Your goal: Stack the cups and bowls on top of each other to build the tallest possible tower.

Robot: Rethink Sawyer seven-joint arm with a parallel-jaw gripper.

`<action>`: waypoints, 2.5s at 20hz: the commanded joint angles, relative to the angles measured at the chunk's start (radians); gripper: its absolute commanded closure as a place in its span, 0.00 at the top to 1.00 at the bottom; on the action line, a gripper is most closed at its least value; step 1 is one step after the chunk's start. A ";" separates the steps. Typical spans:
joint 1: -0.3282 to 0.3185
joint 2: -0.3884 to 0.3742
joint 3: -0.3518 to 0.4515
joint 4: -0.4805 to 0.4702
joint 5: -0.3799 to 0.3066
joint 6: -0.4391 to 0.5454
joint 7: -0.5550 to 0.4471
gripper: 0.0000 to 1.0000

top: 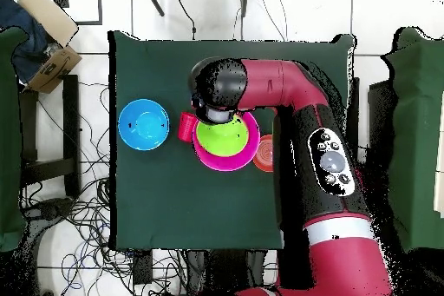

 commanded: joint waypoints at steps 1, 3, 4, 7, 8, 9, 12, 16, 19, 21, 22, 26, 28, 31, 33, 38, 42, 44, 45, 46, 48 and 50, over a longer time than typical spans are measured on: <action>0.033 0.031 -0.021 0.022 -0.081 0.069 -0.067 1.00; 0.020 0.037 0.015 0.004 -0.112 0.106 -0.199 1.00; 0.021 0.039 0.018 -0.004 -0.119 0.118 -0.217 1.00; 0.028 0.037 0.003 0.004 -0.104 0.103 -0.155 1.00; 0.027 0.037 0.005 0.006 -0.105 0.099 -0.159 1.00; 0.027 0.035 0.006 0.007 -0.108 0.104 -0.167 1.00; 0.028 0.032 0.003 0.012 -0.106 0.102 -0.158 1.00; 0.023 0.031 0.010 0.008 -0.104 0.111 -0.175 1.00; 0.019 0.034 0.012 0.004 -0.106 0.104 -0.181 1.00; 0.017 0.031 0.009 0.007 -0.103 0.090 -0.168 1.00; 0.019 0.028 0.007 0.012 -0.099 0.084 -0.155 1.00; 0.033 0.023 -0.002 0.034 -0.095 0.051 -0.112 1.00; 0.051 0.024 -0.014 0.033 -0.097 0.040 -0.073 1.00; 0.080 0.017 -0.030 0.044 -0.093 0.015 -0.018 1.00; 0.102 0.017 -0.038 0.040 -0.096 0.016 -0.004 1.00; 0.153 0.019 -0.066 0.027 -0.079 0.017 0.043 1.00; 0.195 0.022 -0.083 0.018 -0.061 0.026 0.076 1.00; 0.220 0.023 -0.098 0.013 -0.046 0.026 0.117 1.00; 0.233 0.025 -0.103 0.012 -0.041 0.026 0.130 1.00; 0.243 0.028 -0.110 0.009 -0.037 0.025 0.139 1.00; 0.260 0.037 -0.119 0.001 -0.031 0.021 0.147 1.00; 0.275 0.048 -0.129 -0.008 -0.026 0.016 0.155 1.00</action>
